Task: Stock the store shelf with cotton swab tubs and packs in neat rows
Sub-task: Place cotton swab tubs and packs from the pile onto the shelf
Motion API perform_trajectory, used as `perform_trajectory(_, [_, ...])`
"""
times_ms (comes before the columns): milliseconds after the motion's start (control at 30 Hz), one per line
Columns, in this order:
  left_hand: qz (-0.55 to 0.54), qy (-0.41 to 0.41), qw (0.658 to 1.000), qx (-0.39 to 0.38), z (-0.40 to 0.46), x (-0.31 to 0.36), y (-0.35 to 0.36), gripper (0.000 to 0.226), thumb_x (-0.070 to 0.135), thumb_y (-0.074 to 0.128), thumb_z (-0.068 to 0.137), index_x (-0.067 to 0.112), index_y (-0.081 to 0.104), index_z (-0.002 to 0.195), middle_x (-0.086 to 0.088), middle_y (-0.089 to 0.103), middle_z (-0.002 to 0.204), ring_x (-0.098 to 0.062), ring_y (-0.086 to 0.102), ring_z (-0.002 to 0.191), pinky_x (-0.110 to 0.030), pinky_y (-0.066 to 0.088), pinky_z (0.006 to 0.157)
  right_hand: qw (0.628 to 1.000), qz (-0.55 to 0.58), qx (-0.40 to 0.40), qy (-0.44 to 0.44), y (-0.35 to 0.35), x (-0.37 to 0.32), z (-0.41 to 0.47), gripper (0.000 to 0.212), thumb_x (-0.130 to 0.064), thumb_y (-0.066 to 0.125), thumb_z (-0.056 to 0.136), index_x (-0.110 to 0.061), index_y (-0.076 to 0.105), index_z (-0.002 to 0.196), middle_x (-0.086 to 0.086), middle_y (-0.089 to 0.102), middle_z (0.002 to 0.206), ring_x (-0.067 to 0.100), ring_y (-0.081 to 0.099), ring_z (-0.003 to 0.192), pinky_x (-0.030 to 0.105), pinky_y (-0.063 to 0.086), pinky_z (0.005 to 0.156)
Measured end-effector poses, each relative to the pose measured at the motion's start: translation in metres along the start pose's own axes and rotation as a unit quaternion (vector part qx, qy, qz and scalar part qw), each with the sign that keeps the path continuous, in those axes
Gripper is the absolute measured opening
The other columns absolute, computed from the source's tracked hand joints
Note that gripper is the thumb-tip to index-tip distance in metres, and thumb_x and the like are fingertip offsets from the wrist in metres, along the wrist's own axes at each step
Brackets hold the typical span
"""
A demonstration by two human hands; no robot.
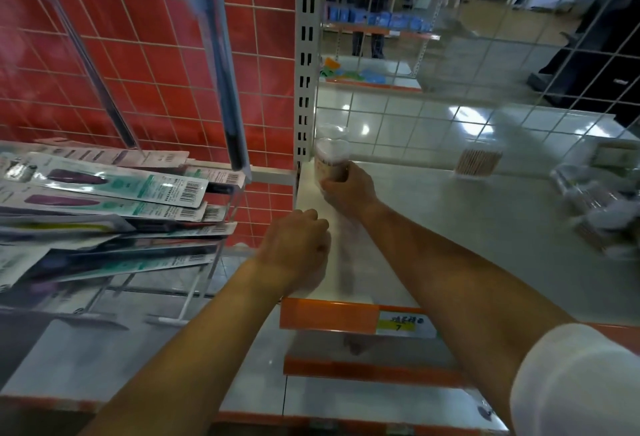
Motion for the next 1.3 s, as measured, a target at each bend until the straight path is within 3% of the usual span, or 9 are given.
perform_trajectory(167, [-0.004, 0.006, 1.0, -0.007, -0.001, 0.001, 0.004, 0.023, 0.024, 0.045, 0.092, 0.014, 0.065, 0.09, 0.002, 0.045, 0.078, -0.013, 0.042, 0.068, -0.023, 0.028, 0.056, 1.0, 0.01, -0.015, -0.002, 0.002, 0.0, -0.004, 0.057, -0.029, 0.074, 0.071, -0.012, 0.051, 0.12, 0.005, 0.062, 0.113, 0.019, 0.058, 0.103, 0.027, 0.048, 0.082])
perform_trajectory(267, [-0.014, 0.006, 0.999, -0.039, 0.003, -0.004, 0.007, 0.023, 0.027, 0.048, 0.092, 0.014, 0.064, 0.103, -0.002, 0.055, 0.09, -0.016, 0.049, 0.078, -0.025, 0.038, 0.062, 1.0, 0.012, -0.017, -0.014, -0.002, -0.002, -0.01, 0.066, -0.026, 0.075, 0.072, -0.01, 0.043, 0.127, 0.007, 0.057, 0.122, 0.023, 0.055, 0.111, 0.026, 0.045, 0.084])
perform_trajectory(333, [-0.018, -0.002, 0.998, -0.055, 0.007, -0.008, 0.008, 0.029, 0.029, 0.049, 0.092, 0.015, 0.06, 0.115, -0.004, 0.059, 0.104, -0.02, 0.056, 0.091, -0.027, 0.042, 0.071, 1.0, -0.004, -0.011, -0.029, -0.009, -0.005, -0.015, 0.059, -0.024, 0.072, 0.077, -0.008, 0.044, 0.126, 0.009, 0.057, 0.121, 0.024, 0.055, 0.11, 0.023, 0.041, 0.08])
perform_trajectory(433, [-0.019, -0.02, 0.999, -0.036, 0.012, -0.013, 0.003, 0.033, 0.031, 0.046, 0.094, 0.014, 0.057, 0.12, -0.006, 0.06, 0.108, -0.022, 0.058, 0.095, -0.027, 0.043, 0.075, 0.994, -0.083, 0.003, -0.074, -0.022, -0.011, -0.026, 0.034, -0.016, 0.058, 0.086, -0.005, 0.056, 0.118, 0.012, 0.061, 0.116, 0.026, 0.057, 0.106, 0.022, 0.038, 0.076])
perform_trajectory(533, [-0.025, -0.032, 0.999, -0.02, 0.018, -0.011, -0.001, 0.034, 0.029, 0.048, 0.094, 0.01, 0.056, 0.121, -0.008, 0.061, 0.11, -0.025, 0.058, 0.098, -0.03, 0.044, 0.081, 0.979, -0.162, -0.003, -0.124, -0.03, -0.011, -0.043, 0.037, -0.009, 0.05, 0.09, -0.002, 0.053, 0.126, 0.013, 0.054, 0.13, 0.026, 0.049, 0.119, 0.025, 0.033, 0.097])
perform_trajectory(600, [-0.023, -0.046, 0.999, -0.012, 0.024, -0.011, -0.003, 0.034, 0.027, 0.049, 0.093, 0.009, 0.055, 0.122, -0.01, 0.06, 0.111, -0.027, 0.057, 0.099, -0.033, 0.044, 0.083, 0.972, -0.178, -0.002, -0.151, -0.036, -0.01, -0.054, 0.04, -0.009, 0.05, 0.09, -0.003, 0.051, 0.129, 0.011, 0.05, 0.135, 0.025, 0.044, 0.124, 0.026, 0.029, 0.102])
perform_trajectory(833, [-0.027, -0.055, 0.998, 0.013, 0.038, 0.02, -0.007, 0.034, 0.022, 0.055, 0.089, 0.005, 0.059, 0.118, -0.016, 0.061, 0.116, -0.034, 0.059, 0.101, -0.043, 0.05, 0.085, 0.956, -0.218, -0.005, -0.198, -0.06, 0.004, -0.083, 0.041, -0.009, 0.05, 0.089, -0.005, 0.051, 0.13, 0.011, 0.053, 0.133, 0.027, 0.047, 0.119, 0.033, 0.036, 0.098])
perform_trajectory(1000, [0.018, -0.028, 0.999, 0.004, 0.046, 0.061, 0.002, 0.033, 0.026, 0.051, 0.091, 0.007, 0.058, 0.118, -0.014, 0.062, 0.114, -0.031, 0.059, 0.102, -0.039, 0.05, 0.083, 0.966, -0.182, 0.009, -0.186, -0.093, 0.026, -0.092, 0.04, -0.004, 0.049, 0.089, -0.002, 0.052, 0.128, 0.014, 0.054, 0.13, 0.027, 0.05, 0.119, 0.028, 0.035, 0.1])
perform_trajectory(1300, [0.024, -0.019, 0.999, -0.017, 0.066, 0.148, 0.011, 0.036, 0.03, 0.042, 0.095, 0.011, 0.051, 0.125, -0.008, 0.056, 0.12, -0.026, 0.052, 0.109, -0.035, 0.043, 0.084, 0.97, -0.161, 0.048, -0.174, -0.177, 0.069, -0.105, 0.04, -0.003, 0.05, 0.087, -0.001, 0.052, 0.127, 0.015, 0.056, 0.127, 0.029, 0.054, 0.114, 0.033, 0.041, 0.098])
Point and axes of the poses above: each hand's wrist, its own z-axis towards the middle knuckle, its own y-axis out of the palm, x = y × z, the point moved 10 cm from there along z, towards the middle knuckle
